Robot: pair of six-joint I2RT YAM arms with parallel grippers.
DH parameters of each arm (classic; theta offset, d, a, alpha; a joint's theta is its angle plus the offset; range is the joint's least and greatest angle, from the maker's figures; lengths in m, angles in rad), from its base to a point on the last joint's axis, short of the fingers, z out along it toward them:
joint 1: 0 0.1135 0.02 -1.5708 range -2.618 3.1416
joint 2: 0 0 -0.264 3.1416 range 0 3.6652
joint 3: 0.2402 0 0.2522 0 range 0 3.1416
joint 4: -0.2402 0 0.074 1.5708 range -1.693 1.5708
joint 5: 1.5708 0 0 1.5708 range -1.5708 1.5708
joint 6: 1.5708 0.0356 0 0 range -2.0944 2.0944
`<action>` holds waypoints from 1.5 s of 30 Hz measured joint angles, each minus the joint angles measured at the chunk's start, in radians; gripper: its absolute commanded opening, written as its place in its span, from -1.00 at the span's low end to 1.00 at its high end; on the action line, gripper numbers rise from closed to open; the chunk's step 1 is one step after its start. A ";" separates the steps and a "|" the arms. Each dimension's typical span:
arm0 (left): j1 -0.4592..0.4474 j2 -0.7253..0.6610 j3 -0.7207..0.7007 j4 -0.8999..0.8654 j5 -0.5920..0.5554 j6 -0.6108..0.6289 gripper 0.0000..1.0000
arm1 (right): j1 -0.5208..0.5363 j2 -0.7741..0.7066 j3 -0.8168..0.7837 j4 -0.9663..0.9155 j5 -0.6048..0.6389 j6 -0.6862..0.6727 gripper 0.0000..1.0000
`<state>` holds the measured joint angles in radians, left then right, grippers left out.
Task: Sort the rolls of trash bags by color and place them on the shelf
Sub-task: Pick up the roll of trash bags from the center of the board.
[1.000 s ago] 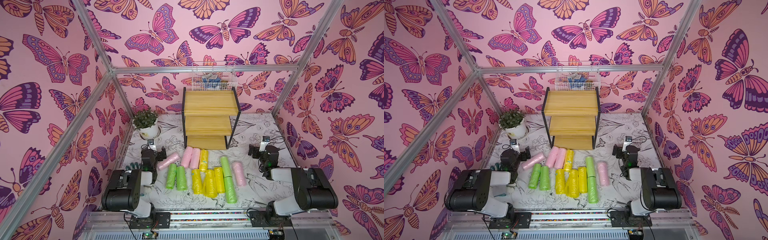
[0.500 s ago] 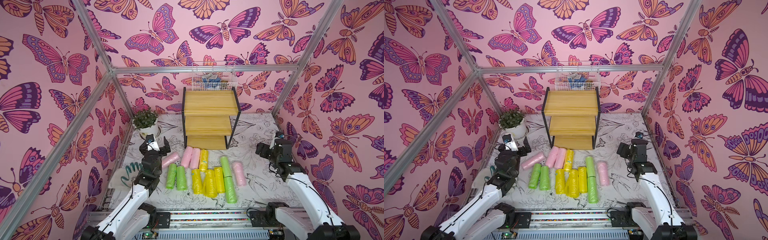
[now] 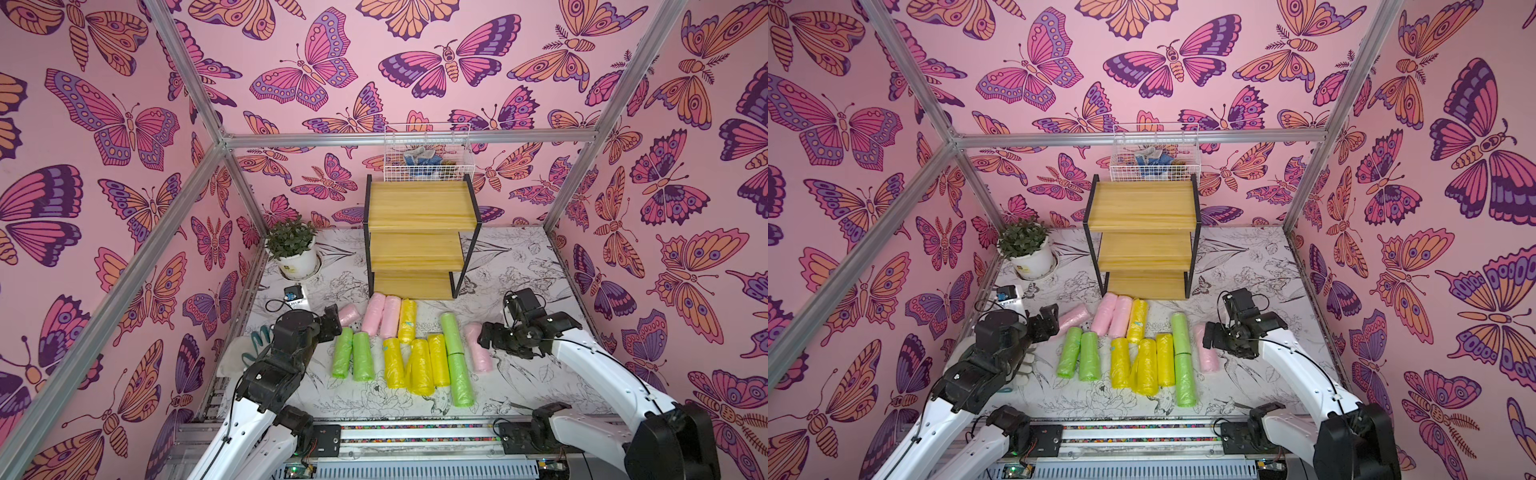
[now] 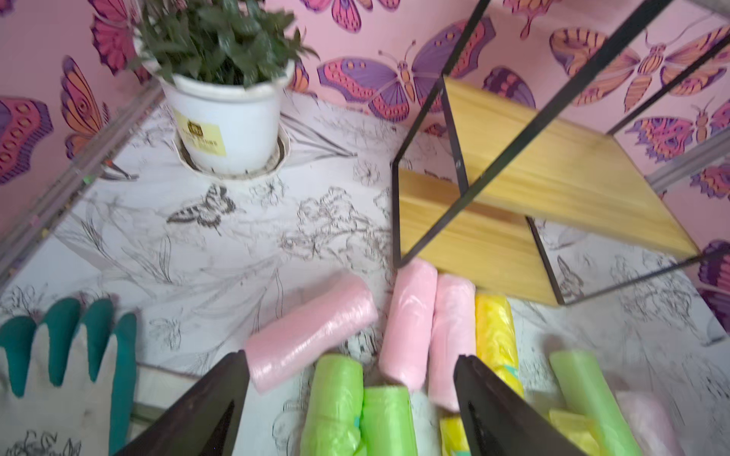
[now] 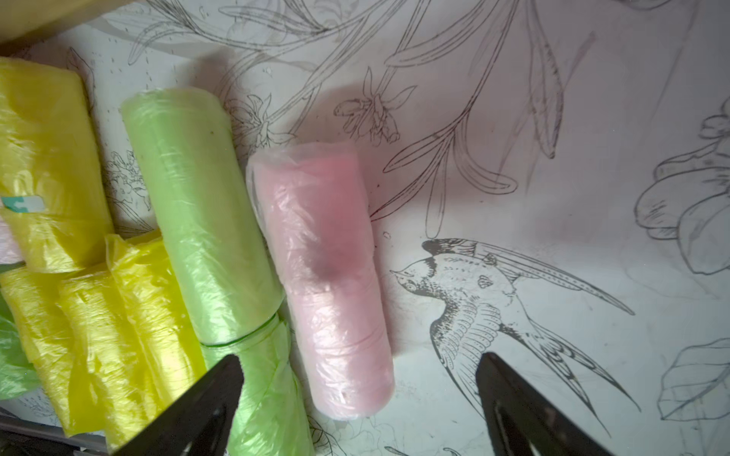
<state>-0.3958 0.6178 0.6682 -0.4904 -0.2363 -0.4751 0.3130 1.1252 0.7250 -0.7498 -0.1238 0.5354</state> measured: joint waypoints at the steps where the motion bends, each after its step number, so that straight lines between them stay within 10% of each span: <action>1: -0.005 0.007 0.011 -0.027 0.024 -0.009 0.75 | 0.012 0.005 -0.006 0.005 0.001 0.013 0.83; 11: -0.102 0.112 0.087 -0.109 0.150 -0.056 0.79 | 0.097 0.140 -0.066 0.087 0.037 0.091 0.47; 27: -0.235 0.199 0.121 -0.126 0.182 -0.135 1.00 | 0.122 0.206 -0.027 0.120 0.057 0.109 -1.00; 45: -0.421 0.420 0.382 0.237 0.520 -0.241 1.00 | 0.207 -0.226 0.319 -0.048 -0.214 0.175 -1.00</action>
<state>-0.8165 1.0382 1.0500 -0.2539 0.2836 -0.7158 0.5198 0.8993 1.0435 -0.7979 -0.3378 0.7105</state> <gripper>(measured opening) 0.999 0.331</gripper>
